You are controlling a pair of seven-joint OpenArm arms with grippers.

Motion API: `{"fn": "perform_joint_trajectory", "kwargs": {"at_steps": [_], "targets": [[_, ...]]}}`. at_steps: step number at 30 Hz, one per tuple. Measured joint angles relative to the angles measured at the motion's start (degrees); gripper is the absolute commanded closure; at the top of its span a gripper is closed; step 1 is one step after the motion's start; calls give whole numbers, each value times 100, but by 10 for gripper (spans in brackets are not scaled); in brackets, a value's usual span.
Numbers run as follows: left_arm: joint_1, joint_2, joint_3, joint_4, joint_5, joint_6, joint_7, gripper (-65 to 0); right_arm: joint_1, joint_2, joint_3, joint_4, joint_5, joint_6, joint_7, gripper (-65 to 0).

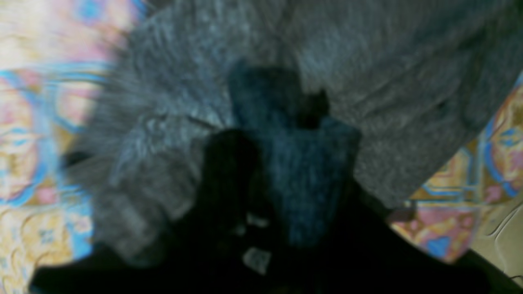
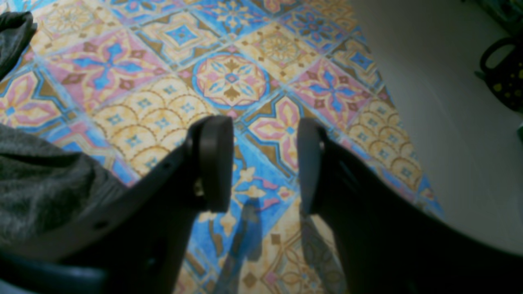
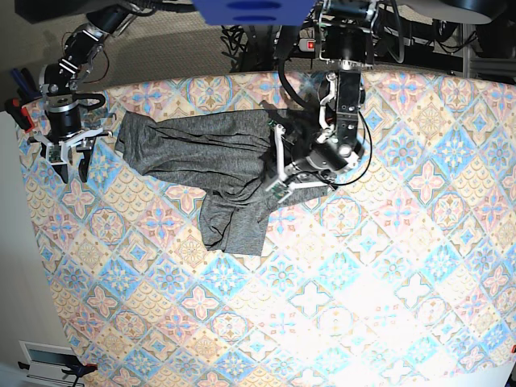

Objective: Layout the t-shirt on the table in an organized manner, then fold the t-shirt properly
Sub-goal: 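Fold the held shirt end with the left gripper toward the shirt middle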

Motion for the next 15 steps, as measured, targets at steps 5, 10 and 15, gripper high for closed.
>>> {"fn": "perform_joint_trajectory", "kwargs": {"at_steps": [5,10,15], "targets": [[-17,39,378,-387,-42,11,-695,-46,-2,2,105,0,-4,-20,-2,-248],[-195,-11,691,-623,-11,22,-916,-50,0,0,105,0,-2,-2,0,-248],[-282,37,1176,-660,-24,7,-984,-191,0,0,105,0,-4,-4,-2,-248]]}}
